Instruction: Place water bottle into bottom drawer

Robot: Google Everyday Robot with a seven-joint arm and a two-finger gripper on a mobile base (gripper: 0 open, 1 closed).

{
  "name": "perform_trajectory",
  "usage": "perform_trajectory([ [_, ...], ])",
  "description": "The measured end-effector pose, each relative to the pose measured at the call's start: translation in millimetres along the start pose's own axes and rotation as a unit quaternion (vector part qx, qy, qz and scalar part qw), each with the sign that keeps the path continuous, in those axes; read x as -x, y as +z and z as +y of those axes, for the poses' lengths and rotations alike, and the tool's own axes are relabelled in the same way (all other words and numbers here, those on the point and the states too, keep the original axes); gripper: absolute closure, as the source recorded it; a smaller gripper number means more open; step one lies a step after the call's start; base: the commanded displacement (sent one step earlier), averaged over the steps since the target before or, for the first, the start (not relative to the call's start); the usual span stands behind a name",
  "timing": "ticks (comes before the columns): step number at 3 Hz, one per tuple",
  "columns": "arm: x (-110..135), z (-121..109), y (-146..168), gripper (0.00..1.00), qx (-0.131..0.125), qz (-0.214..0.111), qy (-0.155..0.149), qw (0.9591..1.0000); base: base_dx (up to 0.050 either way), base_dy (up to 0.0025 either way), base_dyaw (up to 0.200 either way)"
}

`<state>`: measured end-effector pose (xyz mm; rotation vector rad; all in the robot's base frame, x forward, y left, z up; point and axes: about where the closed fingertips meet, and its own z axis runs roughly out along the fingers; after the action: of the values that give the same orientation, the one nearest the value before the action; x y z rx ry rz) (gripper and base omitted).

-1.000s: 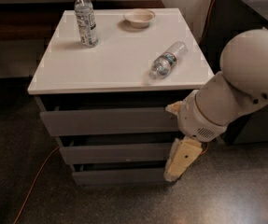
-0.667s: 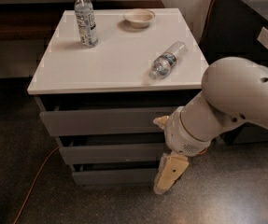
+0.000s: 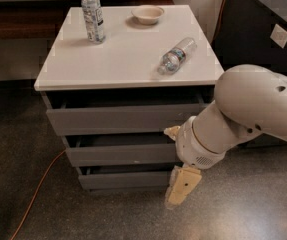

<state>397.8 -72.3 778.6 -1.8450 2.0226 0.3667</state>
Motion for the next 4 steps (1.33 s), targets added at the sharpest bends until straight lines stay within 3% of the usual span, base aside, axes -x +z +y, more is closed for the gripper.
perform_trajectory([
  [1, 13, -6, 46, 0.00, 0.027, -0.043, -0.017, 0.9986, 0.000, 0.00000, 0.000],
  [2, 44, -12, 135, 0.00, 0.071, -0.111, -0.057, 0.9896, 0.000, 0.00000, 0.000],
  [3, 63, -11, 231, 0.00, 0.117, -0.166, -0.078, 0.9761, 0.000, 0.00000, 0.000],
  [4, 63, 1, 298, 0.00, 0.131, -0.180, -0.095, 0.9702, 0.000, 0.00000, 0.000],
])
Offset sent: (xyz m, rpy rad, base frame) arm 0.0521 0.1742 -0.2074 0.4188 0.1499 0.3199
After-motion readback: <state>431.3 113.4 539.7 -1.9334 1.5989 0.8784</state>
